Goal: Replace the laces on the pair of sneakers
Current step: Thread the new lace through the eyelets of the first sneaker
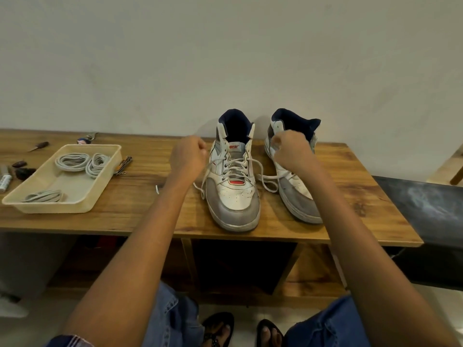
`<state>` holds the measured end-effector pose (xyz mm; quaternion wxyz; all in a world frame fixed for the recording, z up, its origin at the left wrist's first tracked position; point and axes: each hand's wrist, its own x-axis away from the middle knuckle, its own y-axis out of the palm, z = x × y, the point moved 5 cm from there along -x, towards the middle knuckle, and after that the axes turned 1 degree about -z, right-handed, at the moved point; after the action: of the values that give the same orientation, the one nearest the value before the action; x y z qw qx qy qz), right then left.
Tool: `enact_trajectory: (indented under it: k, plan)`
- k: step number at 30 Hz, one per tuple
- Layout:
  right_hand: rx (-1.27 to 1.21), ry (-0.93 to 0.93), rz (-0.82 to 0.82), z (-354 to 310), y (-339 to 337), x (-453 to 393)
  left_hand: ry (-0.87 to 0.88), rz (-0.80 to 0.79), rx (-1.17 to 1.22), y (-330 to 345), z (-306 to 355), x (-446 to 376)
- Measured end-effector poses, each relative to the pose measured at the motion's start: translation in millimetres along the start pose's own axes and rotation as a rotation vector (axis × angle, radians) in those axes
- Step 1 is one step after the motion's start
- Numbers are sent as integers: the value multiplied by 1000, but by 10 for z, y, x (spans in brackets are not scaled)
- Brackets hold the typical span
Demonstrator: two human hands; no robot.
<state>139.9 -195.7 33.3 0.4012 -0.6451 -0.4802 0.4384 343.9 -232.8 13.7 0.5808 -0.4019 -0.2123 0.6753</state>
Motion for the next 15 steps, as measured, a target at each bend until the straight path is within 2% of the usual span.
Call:
enact_trajectory:
  k: [3, 8, 11, 15]
  plan:
    - [-110, -75, 114, -118, -78, -34, 106, 94, 115, -36, 172, -1]
    - [-197, -192, 213, -304, 57, 21, 131, 65, 93, 159, 326, 67]
    - [-153, -244, 241, -333, 148, 31, 57, 43, 125, 180, 242, 20]
    - [-178, -279, 271, -453, 231, 16, -222, -183, 567, 264, 9, -40]
